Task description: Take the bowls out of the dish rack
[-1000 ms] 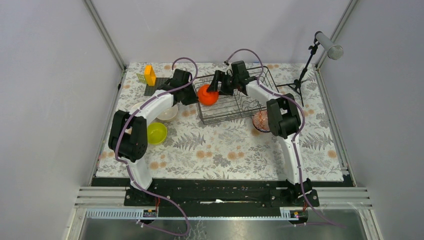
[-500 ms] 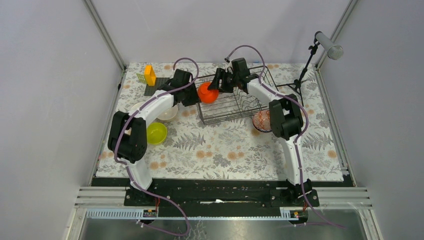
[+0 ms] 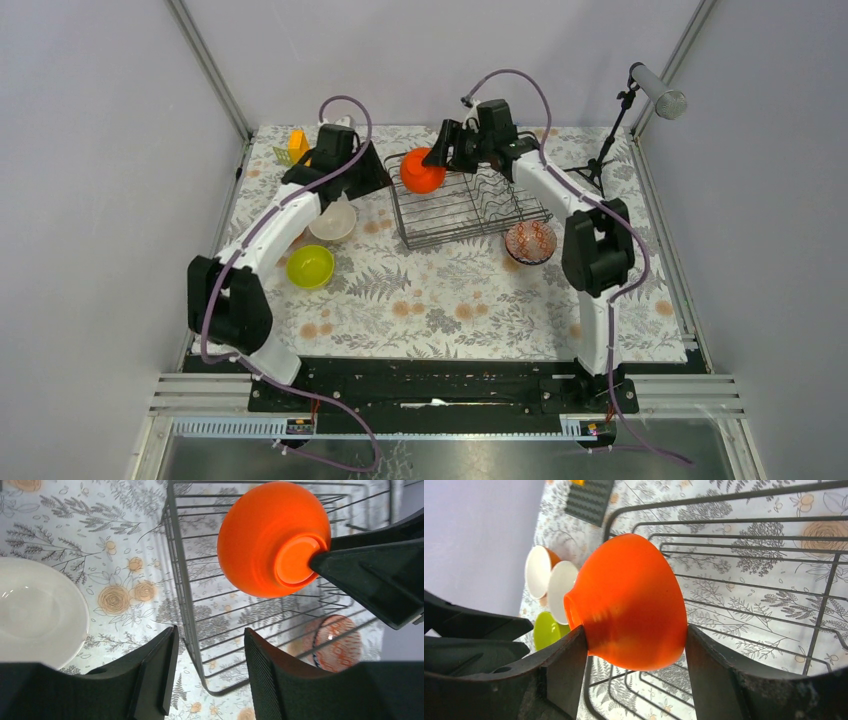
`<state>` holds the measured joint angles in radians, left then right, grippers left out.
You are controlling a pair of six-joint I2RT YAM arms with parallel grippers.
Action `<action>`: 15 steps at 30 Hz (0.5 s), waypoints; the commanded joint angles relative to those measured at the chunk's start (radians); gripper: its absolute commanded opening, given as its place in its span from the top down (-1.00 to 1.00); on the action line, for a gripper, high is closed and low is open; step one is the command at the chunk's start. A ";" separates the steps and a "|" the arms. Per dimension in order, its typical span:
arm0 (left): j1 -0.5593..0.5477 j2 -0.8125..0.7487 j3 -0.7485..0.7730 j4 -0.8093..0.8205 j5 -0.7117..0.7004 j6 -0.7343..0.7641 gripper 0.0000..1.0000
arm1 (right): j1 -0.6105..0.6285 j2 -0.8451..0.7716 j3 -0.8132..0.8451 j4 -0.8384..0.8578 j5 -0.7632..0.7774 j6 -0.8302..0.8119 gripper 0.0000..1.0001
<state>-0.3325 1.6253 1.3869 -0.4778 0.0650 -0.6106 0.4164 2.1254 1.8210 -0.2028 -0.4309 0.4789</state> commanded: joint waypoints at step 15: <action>0.222 -0.326 -0.242 0.472 0.529 -0.329 -0.76 | -0.005 -0.390 -0.239 0.308 -0.298 0.323 -0.07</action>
<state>-0.1429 1.3472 1.1828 -0.2192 0.4183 -0.8165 0.4160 1.8160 1.5959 -0.0589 -0.6079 0.6804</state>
